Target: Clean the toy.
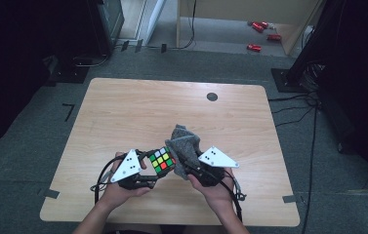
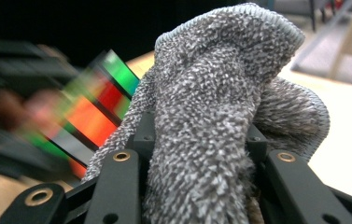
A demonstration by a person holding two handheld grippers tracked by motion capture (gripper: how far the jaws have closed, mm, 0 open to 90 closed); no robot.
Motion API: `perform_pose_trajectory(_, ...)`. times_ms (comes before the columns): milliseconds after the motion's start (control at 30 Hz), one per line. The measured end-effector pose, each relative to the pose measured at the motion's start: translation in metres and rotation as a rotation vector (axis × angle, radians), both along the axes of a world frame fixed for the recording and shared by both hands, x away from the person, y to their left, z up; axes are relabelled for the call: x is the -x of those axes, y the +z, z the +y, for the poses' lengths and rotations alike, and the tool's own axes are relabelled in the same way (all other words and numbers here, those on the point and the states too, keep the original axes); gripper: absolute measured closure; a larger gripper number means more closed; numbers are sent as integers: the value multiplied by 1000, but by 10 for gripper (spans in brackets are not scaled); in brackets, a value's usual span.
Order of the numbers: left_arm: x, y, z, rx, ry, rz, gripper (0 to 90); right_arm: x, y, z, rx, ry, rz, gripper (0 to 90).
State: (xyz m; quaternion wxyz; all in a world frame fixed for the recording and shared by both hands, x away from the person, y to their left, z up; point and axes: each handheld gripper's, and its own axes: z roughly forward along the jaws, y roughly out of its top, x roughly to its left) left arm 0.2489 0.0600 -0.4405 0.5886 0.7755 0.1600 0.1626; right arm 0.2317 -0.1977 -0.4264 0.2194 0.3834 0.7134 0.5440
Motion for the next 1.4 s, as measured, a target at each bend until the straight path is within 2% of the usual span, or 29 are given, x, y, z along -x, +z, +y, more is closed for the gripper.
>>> perform_pose_trajectory(33,0,0,0,0,0,0,346,-3,-4,-1,17,-13,19,622)
perform_pose_trajectory(67,-1,1,3,31,-2,4,346,-3,-4,-1,17,-13,19,622)
perform_pose_trajectory(100,-2,2,7,65,-7,10,346,-9,-11,-5,63,-25,71,621)
perform_pose_trajectory(167,-5,3,11,104,-3,23,346,-11,-14,-6,79,-31,83,621)
perform_pose_trajectory(233,-6,2,13,89,5,25,346,-9,-10,-10,11,-24,67,620)
perform_pose_trajectory(267,-7,0,13,80,6,30,346,-7,-6,-10,-23,-16,38,620)
perform_pose_trajectory(300,-7,0,13,80,6,30,346,-7,-6,-10,-23,-16,38,620)
perform_pose_trajectory(333,-7,-1,12,82,2,35,346,0,5,-9,-70,7,-16,618)
perform_pose_trajectory(433,-5,-1,8,60,-16,25,346,10,18,-5,-140,60,-70,617)
perform_pose_trajectory(467,-3,-2,4,31,-28,12,346,12,20,-5,-173,79,-74,617)
perform_pose_trajectory(500,-3,-2,4,31,-28,12,346,12,20,-5,-173,79,-74,617)
perform_pose_trajectory(533,-1,-3,1,15,-37,4,346,13,21,-5,-238,105,-70,617)
perform_pose_trajectory(567,-1,-3,1,15,-37,4,346,13,20,-5,-247,114,-55,617)
perform_pose_trajectory(600,-1,-2,0,18,-43,4,346,13,20,-5,-247,114,-55,617)
perform_pose_trajectory(633,0,-1,0,26,-52,5,346,7,13,-5,-220,120,-20,618)
perform_pose_trajectory(700,0,0,1,19,-49,-1,346,5,10,-5,-228,120,-3,618)
perform_pose_trajectory(733,0,0,1,18,-48,-3,346,2,6,-7,-238,115,19,618)
perform_pose_trajectory(767,0,0,2,22,-47,-1,346,-1,2,-9,-217,99,44,619)
perform_pose_trajectory(800,-1,0,4,32,-44,2,346,-7,-5,-11,-133,45,77,620)
perform_pose_trajectory(867,-1,0,4,32,-43,2,346,-10,-10,-13,-102,18,108,620)
perform_pose_trajectory(933,-1,-1,3,22,-42,-3,346,-10,-10,-14,-100,15,111,620)
perform_pose_trajectory(967,-1,-3,0,-15,-37,-10,346,-8,-6,-14,-106,11,89,616)
perform_pose_trajectory(1000,-1,-3,0,-15,-37,-10,346,-5,-1,-14,-117,16,67,614)
perform_pose_trajectory(1033,0,-6,-4,-39,-43,-10,346,-2,4,-14,-139,29,43,613)
perform_pose_trajectory(1100,1,-5,-6,-29,-57,-5,346,4,13,-11,-167,65,0,609)
perform_pose_trajectory(1200,3,-3,-5,-13,-71,-4,345,8,16,-4,-149,95,-28,603)
perform_pose_trajectory(1300,2,-1,-2,-4,-65,-2,345,2,7,-7,-158,84,19,606)
perform_pose_trajectory(1400,0,1,3,32,-56,9,345,-6,-6,-10,-106,44,77,609)
